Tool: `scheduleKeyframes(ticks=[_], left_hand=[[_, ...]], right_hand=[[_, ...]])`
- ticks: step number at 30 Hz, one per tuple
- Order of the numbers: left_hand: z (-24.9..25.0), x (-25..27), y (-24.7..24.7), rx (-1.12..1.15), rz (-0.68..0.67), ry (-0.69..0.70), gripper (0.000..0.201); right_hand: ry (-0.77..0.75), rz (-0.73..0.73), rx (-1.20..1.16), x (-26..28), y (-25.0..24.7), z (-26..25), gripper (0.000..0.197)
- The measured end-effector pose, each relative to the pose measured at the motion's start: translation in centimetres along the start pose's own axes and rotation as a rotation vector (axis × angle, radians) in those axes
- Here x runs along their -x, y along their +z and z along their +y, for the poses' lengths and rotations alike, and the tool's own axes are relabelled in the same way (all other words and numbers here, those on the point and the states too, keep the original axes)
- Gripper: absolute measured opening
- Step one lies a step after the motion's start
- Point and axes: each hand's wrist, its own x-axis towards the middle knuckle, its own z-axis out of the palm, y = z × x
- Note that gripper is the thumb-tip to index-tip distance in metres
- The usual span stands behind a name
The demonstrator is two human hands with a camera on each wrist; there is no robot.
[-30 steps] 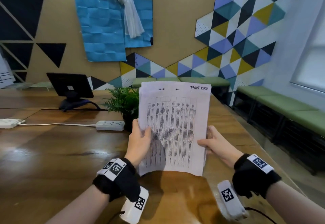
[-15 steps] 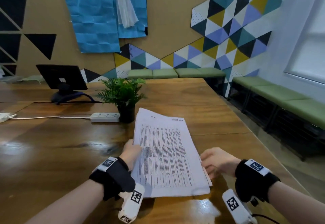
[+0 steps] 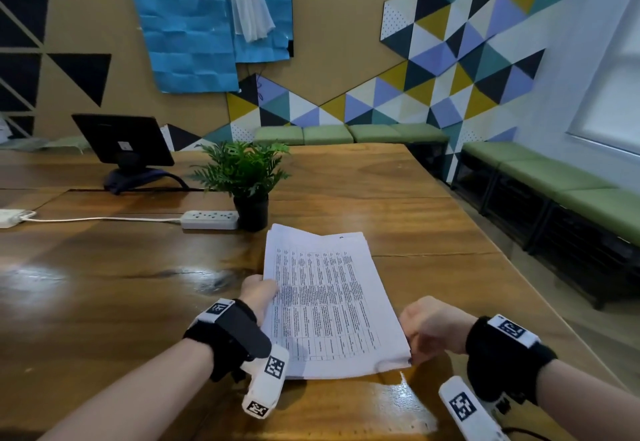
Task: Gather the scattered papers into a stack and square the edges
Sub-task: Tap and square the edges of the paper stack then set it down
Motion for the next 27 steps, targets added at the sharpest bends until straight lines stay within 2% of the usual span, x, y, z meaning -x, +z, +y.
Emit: scheduleKeyframes(ticks=[6,8,9,11,13,14,15,17,20,24,27], left_hand=[[0.3,0.3,-0.2,0.002,-0.011,0.017,0.014],[0.9,1.0,-0.3,-0.031,-0.038,0.056,0.019],[1.2,1.3,-0.3,-0.035,-0.064,0.096,0.020],[2.0,2.3,-0.5,-0.007,-0.127,0.184,0.022],[3.3,3.6,-0.7,0.069,-0.206,0.284,0.023],[4.0,4.2,-0.8,0.111,-0.255,0.334,0.024],[4.8,4.8,-0.8,0.140,-0.293,0.382,0.025],[6.2,5.8,-0.8,0.171,-0.325,0.488,0.027],[7.5,7.1,-0.3,0.137,-0.316,0.688,0.029],[7.2,7.6,1.0,0.058,-0.226,0.897,0.030],[6.8,7.6,1.6,0.078,-0.172,0.945,0.040]], right_hand=[[-0.057,0.037,0.366,0.3,0.0,-1.1,0.013],[-0.042,0.083,0.311,0.2,-0.9,-1.5,0.003],[-0.054,0.129,0.232,0.1,-1.4,-1.6,0.012],[-0.087,0.180,0.026,-0.2,-2.4,-2.2,0.048],[-0.102,0.110,-0.213,0.0,-2.5,-3.3,0.081],[-0.125,0.047,-0.334,0.0,-2.6,-3.8,0.087],[-0.155,-0.025,-0.434,0.1,-2.8,-4.4,0.082],[-0.274,-0.114,-0.588,0.5,-3.3,-6.1,0.054],[-0.484,-0.047,-0.664,1.7,-3.9,-8.7,0.035],[-0.643,0.072,-0.615,2.8,-3.3,-10.6,0.033],[-0.680,0.120,-0.539,3.1,-2.6,-10.5,0.042]])
